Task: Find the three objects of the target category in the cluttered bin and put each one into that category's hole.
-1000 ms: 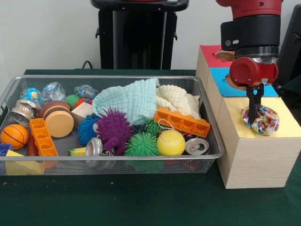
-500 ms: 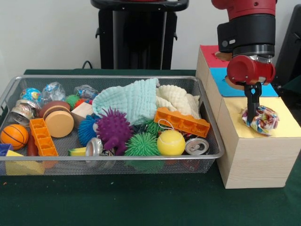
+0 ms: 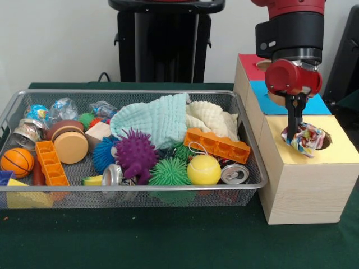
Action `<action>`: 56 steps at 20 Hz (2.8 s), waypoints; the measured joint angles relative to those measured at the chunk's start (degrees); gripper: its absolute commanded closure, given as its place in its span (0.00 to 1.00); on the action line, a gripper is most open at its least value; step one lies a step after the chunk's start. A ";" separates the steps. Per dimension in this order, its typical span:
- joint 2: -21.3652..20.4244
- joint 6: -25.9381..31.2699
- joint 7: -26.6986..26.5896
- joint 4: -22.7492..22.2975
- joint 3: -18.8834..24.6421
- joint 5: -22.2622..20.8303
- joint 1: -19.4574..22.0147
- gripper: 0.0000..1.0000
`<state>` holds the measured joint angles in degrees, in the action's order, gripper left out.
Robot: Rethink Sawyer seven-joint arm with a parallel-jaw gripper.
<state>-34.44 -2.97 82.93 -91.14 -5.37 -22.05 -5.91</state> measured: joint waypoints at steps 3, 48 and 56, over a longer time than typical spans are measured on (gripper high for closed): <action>-0.02 -0.01 0.00 -0.13 -1.31 0.11 -0.79 1.00; 2.48 10.45 0.00 1.01 -11.80 2.27 -2.59 1.00; -1.93 34.14 -0.01 8.24 -6.10 3.61 0.87 1.00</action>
<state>-36.37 31.18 82.91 -82.91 -11.48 -18.44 -5.04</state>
